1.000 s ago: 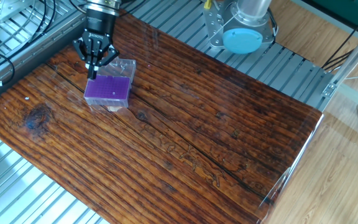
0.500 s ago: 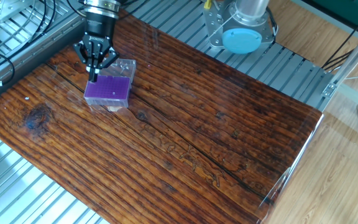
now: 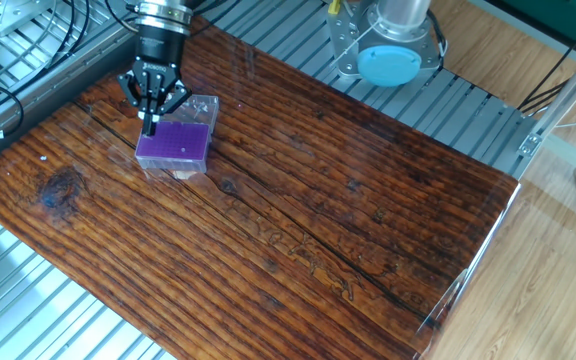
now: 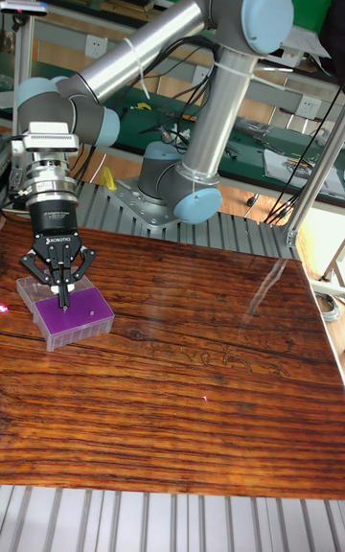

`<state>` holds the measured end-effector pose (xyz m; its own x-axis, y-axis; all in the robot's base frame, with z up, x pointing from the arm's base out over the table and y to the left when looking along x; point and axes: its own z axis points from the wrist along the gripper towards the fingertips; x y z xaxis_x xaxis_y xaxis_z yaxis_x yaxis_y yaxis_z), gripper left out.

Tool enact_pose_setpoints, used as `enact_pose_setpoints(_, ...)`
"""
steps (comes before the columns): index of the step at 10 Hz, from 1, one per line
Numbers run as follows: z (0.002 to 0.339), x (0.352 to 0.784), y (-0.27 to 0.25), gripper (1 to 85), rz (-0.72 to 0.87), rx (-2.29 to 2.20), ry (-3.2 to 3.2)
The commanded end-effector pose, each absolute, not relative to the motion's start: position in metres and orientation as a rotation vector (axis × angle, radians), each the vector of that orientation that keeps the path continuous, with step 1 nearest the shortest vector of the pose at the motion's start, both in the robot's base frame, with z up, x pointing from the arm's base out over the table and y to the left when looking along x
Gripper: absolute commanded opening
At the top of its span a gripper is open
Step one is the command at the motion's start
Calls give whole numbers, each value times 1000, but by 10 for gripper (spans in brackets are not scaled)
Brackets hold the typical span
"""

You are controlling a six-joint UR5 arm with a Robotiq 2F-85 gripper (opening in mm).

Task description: Insert a small pipette tip into the holder for small pipette tips

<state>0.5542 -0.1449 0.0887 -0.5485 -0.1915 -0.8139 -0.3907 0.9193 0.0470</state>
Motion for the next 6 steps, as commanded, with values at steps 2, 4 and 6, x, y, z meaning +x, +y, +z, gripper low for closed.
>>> enact_pose_setpoints(2,89,566,-150,10,252,-427,2148)
enact_pose_setpoints(4,87,567,-151,10,250,-430,2150)
enact_pose_setpoints(6,86,567,-152,10,257,-430,2143)
